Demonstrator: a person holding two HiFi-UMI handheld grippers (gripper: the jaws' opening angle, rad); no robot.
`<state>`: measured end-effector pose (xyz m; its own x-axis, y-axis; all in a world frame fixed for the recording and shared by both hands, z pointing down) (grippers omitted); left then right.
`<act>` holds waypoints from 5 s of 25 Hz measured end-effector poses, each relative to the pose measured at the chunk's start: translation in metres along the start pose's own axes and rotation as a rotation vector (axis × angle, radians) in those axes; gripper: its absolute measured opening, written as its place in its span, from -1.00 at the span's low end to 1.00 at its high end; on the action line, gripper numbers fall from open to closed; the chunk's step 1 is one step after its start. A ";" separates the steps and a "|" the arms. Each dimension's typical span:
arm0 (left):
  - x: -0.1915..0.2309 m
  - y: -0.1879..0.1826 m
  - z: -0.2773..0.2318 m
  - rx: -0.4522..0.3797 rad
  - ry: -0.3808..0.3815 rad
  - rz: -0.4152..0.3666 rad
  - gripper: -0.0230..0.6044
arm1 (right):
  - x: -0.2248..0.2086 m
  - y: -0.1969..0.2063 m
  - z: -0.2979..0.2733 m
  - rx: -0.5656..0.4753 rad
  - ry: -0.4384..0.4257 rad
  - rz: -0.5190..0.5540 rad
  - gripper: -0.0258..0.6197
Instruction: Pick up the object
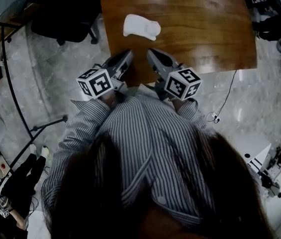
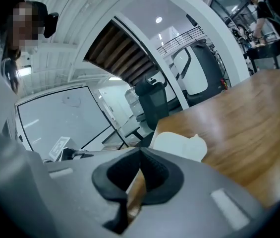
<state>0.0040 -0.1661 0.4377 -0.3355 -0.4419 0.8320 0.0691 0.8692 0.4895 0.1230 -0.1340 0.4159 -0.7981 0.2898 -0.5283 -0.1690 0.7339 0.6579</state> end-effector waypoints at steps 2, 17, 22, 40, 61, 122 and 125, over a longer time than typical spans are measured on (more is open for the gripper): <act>-0.001 -0.001 -0.004 0.001 -0.014 -0.003 -0.93 | -0.006 -0.005 -0.002 0.027 0.007 0.015 -0.91; 0.042 -0.003 -0.018 -0.079 -0.088 0.097 -0.93 | -0.034 -0.034 -0.064 0.339 0.008 0.431 -0.55; 0.059 -0.002 -0.024 -0.116 -0.104 0.133 -0.93 | -0.046 -0.038 -0.088 0.456 0.024 0.612 -0.36; 0.076 0.012 -0.031 -0.185 -0.107 0.195 -0.93 | -0.076 -0.026 -0.138 0.696 0.085 1.096 0.28; 0.082 0.015 -0.012 -0.152 -0.135 0.183 -0.93 | -0.081 -0.024 -0.163 0.728 0.133 1.032 0.33; -0.011 -0.066 0.023 -0.070 -0.035 -0.140 -0.93 | 0.007 -0.062 -0.015 -0.122 -0.147 -0.079 0.33; -0.013 -0.066 0.023 -0.078 -0.035 -0.146 -0.93 | 0.007 -0.061 -0.014 -0.127 -0.149 -0.095 0.33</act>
<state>-0.0179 -0.2125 0.3887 -0.3799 -0.5531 0.7415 0.0890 0.7760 0.6244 0.1198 -0.1857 0.3798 -0.6823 0.3180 -0.6583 -0.3181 0.6816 0.6590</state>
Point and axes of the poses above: the fingertips, and each gripper's own axes: z backward along the fingers, x to its left, y out of its underside, the point moved 4 cm from there along z, backward along the fingers, and after that the axes turned 14 degrees about x, right-handed, at the moved point
